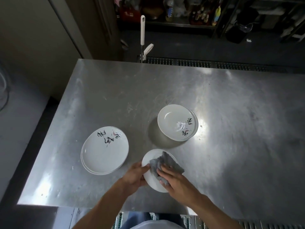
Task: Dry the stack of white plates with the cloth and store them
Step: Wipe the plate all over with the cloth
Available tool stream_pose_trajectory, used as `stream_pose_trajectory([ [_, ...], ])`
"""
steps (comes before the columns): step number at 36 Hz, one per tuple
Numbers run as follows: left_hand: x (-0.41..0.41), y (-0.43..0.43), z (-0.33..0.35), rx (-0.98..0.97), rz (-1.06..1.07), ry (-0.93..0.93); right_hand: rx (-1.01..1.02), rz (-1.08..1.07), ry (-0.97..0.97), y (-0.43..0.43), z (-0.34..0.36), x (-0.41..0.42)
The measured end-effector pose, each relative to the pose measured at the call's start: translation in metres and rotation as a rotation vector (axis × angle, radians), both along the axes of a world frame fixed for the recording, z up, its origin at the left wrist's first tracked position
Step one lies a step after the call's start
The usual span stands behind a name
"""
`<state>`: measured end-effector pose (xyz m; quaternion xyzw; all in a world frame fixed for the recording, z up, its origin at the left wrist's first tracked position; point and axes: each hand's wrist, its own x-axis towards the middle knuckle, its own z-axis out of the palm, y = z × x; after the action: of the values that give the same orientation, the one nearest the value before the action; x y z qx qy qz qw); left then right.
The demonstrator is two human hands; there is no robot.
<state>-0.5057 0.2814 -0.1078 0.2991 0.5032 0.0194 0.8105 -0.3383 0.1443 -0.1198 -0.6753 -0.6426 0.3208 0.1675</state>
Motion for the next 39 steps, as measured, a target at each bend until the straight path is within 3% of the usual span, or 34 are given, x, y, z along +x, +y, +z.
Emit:
stream_pose_trajectory([
  [7, 0.001, -0.007, 0.003, -0.002, -0.003, -0.01, -0.127, -0.125, -0.106, 0.015, -0.015, 0.006],
  [10, 0.0, -0.007, 0.003, -0.002, -0.007, -0.019, -0.138, -0.184, -0.049, 0.03, -0.014, -0.008],
  [17, -0.007, -0.001, -0.002, 0.036, 0.017, -0.037, 0.026, -0.005, 0.146, 0.017, 0.0, -0.014],
  [21, -0.006, -0.003, -0.002, 0.047, 0.028, -0.016, 0.019, 0.006, 0.087, -0.003, -0.002, -0.001],
  [24, -0.004, -0.006, 0.0, 0.068, 0.023, 0.005, -0.026, -0.203, 0.052, -0.004, -0.008, 0.002],
  [29, -0.001, -0.005, 0.004, 0.119, -0.058, 0.013, -0.078, -0.624, 0.179, 0.031, -0.005, -0.015],
  [31, -0.001, -0.001, 0.007, 0.136, -0.096, -0.003, -0.043, -0.567, 0.207, 0.041, -0.002, -0.023],
  [35, -0.006, 0.006, 0.013, 0.183, -0.212, -0.023, 0.07, -0.133, 0.152, 0.038, -0.004, -0.027],
  [39, -0.01, 0.004, 0.015, 0.151, -0.198, -0.009, -0.019, -0.398, 0.134, 0.038, -0.009, -0.009],
])
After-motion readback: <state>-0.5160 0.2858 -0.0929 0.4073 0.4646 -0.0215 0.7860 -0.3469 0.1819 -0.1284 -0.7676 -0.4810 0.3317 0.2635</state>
